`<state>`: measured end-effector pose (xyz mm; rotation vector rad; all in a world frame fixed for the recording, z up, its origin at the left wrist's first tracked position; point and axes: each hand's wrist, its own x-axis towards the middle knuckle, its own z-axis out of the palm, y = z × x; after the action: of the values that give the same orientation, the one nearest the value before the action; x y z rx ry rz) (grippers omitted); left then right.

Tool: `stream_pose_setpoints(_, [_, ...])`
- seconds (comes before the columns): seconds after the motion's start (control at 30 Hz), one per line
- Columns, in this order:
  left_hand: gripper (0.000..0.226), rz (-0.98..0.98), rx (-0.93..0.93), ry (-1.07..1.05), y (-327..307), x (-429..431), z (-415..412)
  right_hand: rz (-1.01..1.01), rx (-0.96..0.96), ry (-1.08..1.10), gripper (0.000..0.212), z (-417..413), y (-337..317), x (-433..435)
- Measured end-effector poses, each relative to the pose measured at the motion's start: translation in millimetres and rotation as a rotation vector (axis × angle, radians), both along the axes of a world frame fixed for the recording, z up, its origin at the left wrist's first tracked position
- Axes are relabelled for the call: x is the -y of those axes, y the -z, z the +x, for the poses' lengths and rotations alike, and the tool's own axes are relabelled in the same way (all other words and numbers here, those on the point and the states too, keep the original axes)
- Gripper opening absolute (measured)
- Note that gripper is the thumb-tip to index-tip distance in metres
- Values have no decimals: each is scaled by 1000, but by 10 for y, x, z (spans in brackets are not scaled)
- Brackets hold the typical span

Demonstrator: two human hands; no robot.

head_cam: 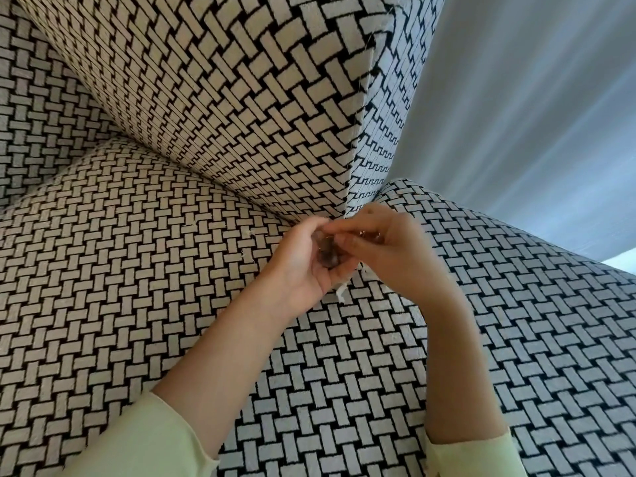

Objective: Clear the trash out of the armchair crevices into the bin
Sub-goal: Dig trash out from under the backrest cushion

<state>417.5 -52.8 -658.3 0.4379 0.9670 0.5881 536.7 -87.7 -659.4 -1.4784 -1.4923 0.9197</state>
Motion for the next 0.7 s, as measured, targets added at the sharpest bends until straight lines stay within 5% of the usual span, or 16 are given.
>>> stream_pose_setpoints(0.1, [32, -81, 16, -130, 40, -45, -102, -99, 266, 97, 26, 114, -68, 63])
stream_pose_setpoints(0.2, [34, -77, -21, -211, 65, -116, -225, -521, 589, 57, 79, 58, -62, 163])
stream_pose_setpoints(0.27, [29, -70, -38, -232, 69, -133, -254, -484, 632, 36, 91, -156, -15, 136])
stream_pose_setpoints(0.4, [22, -21, -89, -246, 101, -141, -309, -381, 689, -1, 56, -362, 80, 0])
stream_pose_setpoints(0.53, [22, -24, -80, -231, 130, -124, -380, -362, 455, 73, 12, -193, 112, -55])
stream_pose_setpoints(0.7, [20, 40, -216, -187, 116, -144, -397, -380, -182, 240, 20, -2, 99, -58])
